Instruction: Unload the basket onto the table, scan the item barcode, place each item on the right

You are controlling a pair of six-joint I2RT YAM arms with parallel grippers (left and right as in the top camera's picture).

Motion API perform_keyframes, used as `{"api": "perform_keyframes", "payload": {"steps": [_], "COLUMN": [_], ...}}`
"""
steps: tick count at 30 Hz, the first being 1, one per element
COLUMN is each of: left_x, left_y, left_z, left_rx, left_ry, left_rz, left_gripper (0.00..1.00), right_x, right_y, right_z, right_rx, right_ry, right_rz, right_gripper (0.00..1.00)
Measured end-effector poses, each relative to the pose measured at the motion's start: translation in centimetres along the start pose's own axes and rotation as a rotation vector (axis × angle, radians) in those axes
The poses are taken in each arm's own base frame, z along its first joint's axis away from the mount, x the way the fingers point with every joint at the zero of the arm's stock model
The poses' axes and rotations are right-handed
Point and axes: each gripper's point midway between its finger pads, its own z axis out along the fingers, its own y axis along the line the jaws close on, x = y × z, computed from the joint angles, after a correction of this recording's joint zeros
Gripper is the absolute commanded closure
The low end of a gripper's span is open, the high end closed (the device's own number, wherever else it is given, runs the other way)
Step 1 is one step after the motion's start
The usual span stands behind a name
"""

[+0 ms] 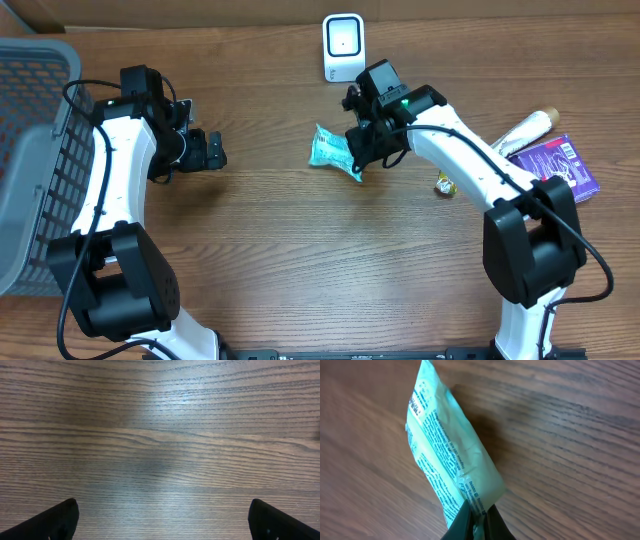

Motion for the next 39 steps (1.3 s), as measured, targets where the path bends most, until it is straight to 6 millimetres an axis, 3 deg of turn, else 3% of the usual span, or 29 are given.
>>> {"api": "perform_keyframes", "payload": {"steps": [12,13,16,18,21,27,33,39], "left_x": [0.0,0.0,0.0,0.0,0.0,0.0,0.0,0.0], "left_y": [0.0,0.0,0.0,0.0,0.0,0.0,0.0,0.0], "left_z": [0.0,0.0,0.0,0.0,0.0,0.0,0.0,0.0], "left_rx": [0.000,0.000,0.000,0.000,0.000,0.000,0.000,0.000], "left_ry": [0.000,0.000,0.000,0.000,0.000,0.000,0.000,0.000], "left_rz": [0.000,0.000,0.000,0.000,0.000,0.000,0.000,0.000], "left_gripper": [0.01,0.00,0.00,0.00,0.00,0.00,0.00,0.00], "right_x": [0.5,0.5,0.3,0.2,0.1,0.8,2.9,4.5], "right_y": [0.5,0.3,-0.2,-0.5,-0.9,-2.1,-3.2,-2.3], "right_z": [-0.3,-0.3,-0.6,-0.7,-0.7,0.4,1.6,1.1], "right_rx": [-0.098,-0.107,-0.126,-0.132,-0.138,-0.156,-0.226,-0.235], "right_ry": [0.005,0.003,-0.006,-0.011,-0.015,0.034,0.155,0.257], "right_rz": [-0.242,-0.242,-0.223,-0.195,-0.140,0.090,0.438,0.661], "right_gripper": [0.95,0.87,0.51,0.35,0.27,0.24,0.31,0.30]}}
